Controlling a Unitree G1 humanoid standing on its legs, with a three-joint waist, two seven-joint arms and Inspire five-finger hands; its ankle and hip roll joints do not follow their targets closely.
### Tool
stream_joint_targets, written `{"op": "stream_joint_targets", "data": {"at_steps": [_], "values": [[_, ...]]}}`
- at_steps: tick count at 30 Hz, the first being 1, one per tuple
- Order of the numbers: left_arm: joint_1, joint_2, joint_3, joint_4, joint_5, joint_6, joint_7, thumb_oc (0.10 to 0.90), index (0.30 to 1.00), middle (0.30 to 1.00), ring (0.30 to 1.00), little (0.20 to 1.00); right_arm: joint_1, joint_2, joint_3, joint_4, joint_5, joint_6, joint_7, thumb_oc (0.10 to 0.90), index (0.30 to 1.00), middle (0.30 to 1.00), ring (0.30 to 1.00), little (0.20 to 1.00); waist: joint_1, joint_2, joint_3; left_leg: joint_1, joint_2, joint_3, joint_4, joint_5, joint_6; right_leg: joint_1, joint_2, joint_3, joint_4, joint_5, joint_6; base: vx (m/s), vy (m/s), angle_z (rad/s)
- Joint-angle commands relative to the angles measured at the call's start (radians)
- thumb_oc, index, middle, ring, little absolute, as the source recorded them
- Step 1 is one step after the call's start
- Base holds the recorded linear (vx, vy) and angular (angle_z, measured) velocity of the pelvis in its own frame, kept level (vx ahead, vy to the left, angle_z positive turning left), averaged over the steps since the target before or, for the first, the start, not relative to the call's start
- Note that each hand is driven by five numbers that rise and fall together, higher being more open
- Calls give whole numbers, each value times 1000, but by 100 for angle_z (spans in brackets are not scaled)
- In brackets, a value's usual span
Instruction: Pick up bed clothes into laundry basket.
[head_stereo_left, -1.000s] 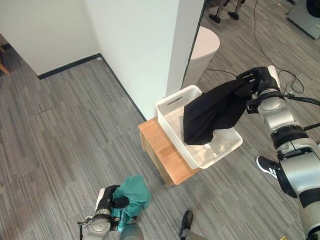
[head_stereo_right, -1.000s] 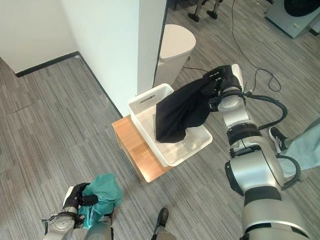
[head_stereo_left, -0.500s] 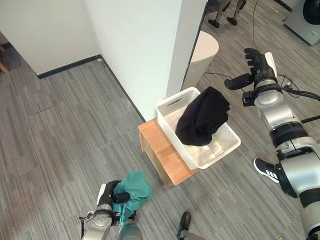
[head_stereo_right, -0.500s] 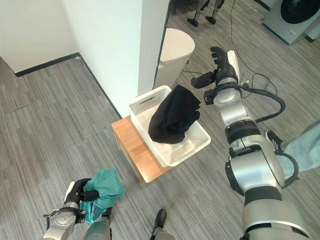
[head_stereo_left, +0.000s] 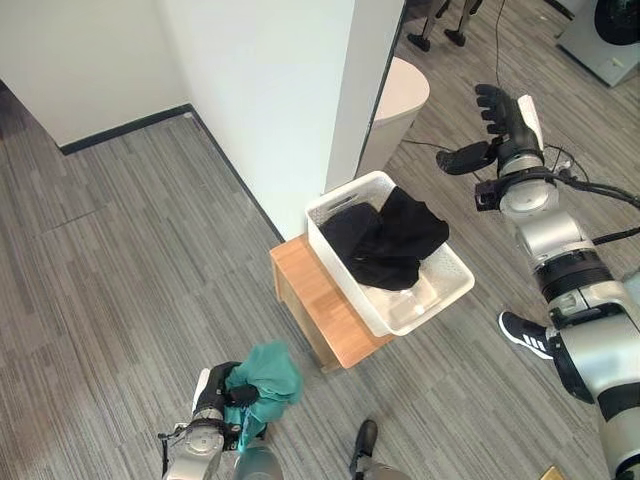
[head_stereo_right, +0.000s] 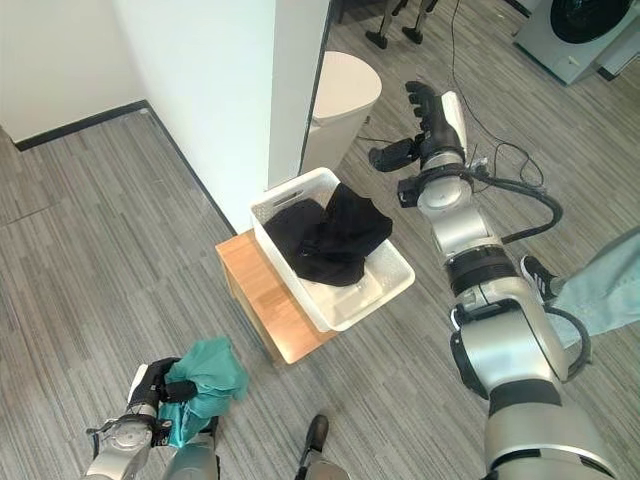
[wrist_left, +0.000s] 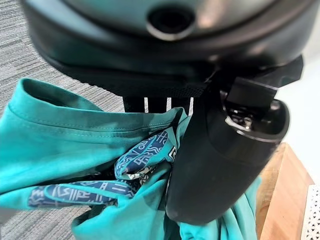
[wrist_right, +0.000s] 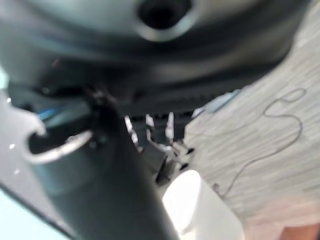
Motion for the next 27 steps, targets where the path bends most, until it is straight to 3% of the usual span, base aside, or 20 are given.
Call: {"op": "stream_joint_targets", "data": {"at_steps": [1,4,5,6,7,9,11,13,16,18,21,22,23,27], "values": [[-30,8,-19,-37,7,-45,15,400,300,300,300,300,-40,-49,-6,-87,-124,-48,-33,800,900,900,900,900,15,-9,-42,-6,6,38,0,-52,-15,24,-89,7,5,25,99,13,1,-8],[-26,6,-6,-50,10,-40,16,400,300,300,300,300,19,-36,-43,-160,-177,-40,-55,800,900,900,900,900,12,-2,-46,-3,6,41,0,-54,-14,24,-91,10,5,24,99,21,6,-5],[-23,-8,33,-60,11,-32,29,400,300,300,300,300,144,-24,-125,-331,-244,-51,-86,800,900,900,900,900,-6,14,-50,3,6,46,0,-59,-11,24,-93,15,5,22,99,39,19,-3],[-20,-5,30,-61,12,-31,29,400,300,300,300,300,160,-24,-135,-347,-249,-44,-85,800,900,900,900,900,-4,12,-52,4,6,46,0,-59,-11,25,-93,15,5,22,99,84,25,-1],[-17,-21,68,-63,17,-28,50,400,300,300,300,300,339,-8,-254,-522,-306,-69,-123,800,900,900,900,900,-27,27,-60,14,3,49,0,-68,-6,31,-95,18,5,20,100,88,6,-1],[-5,-16,115,-69,28,-26,81,400,300,300,300,300,567,9,-416,-688,-352,-97,-160,800,900,900,900,900,-51,38,-75,29,0,50,0,-77,-1,42,-100,19,5,15,101,106,1,1],[9,-4,163,-73,45,-24,110,400,300,300,300,300,810,66,-593,-816,-383,-136,-193,800,900,900,900,900,-75,52,-86,53,-1,51,0,-94,2,59,-102,21,5,3,106,111,-7,6],[26,13,209,-76,51,-29,139,400,300,300,300,300,977,128,-690,-858,-415,-157,-201,800,900,900,900,900,-93,61,-102,64,-3,56,0,-92,6,60,-104,28,5,5,106,87,-3,6],[50,32,271,-95,56,-36,168,400,300,300,300,300,1123,166,-767,-847,-468,-171,-221,800,900,900,900,900,-119,75,-110,84,-3,66,0,-100,6,66,-104,41,5,4,109,79,-3,-20],[79,64,352,-110,82,-58,237,400,300,300,300,300,1300,201,-835,-763,-599,-162,-296,800,900,900,900,900,-159,99,-118,113,0,88,0,-114,4,73,-102,63,5,-7,113,56,-10,-32],[83,85,388,-105,102,-71,295,400,300,300,300,300,1358,210,-845,-656,-656,-142,-374,800,900,900,900,900,-177,113,-127,123,1,103,0,-108,1,69,-100,79,5,-4,111,30,-13,-31],[66,112,406,-95,109,-81,374,400,300,300,300,300,1379,227,-831,-524,-635,-138,-455,800,900,900,900,900,-195,129,-132,137,4,115,0,-112,-6,70,-97,93,5,-10,110,-25,-31,-35],[56,120,408,-98,116,-84,395,400,300,300,300,300,1372,240,-817,-473,-604,-139,-465,800,900,900,900,900,-199,133,-134,135,5,119,0,-103,-6,65,-97,98,5,-4,107,13,-38,-31],[5,172,425,-228,123,-105,412,400,300,300,300,300,1324,297,-739,-177,-380,-147,-407,800,900,900,900,900,-215,159,-136,157,9,128,0,-109,-12,77,-90,110,5,-19,100,-6,-34,-23]]}}
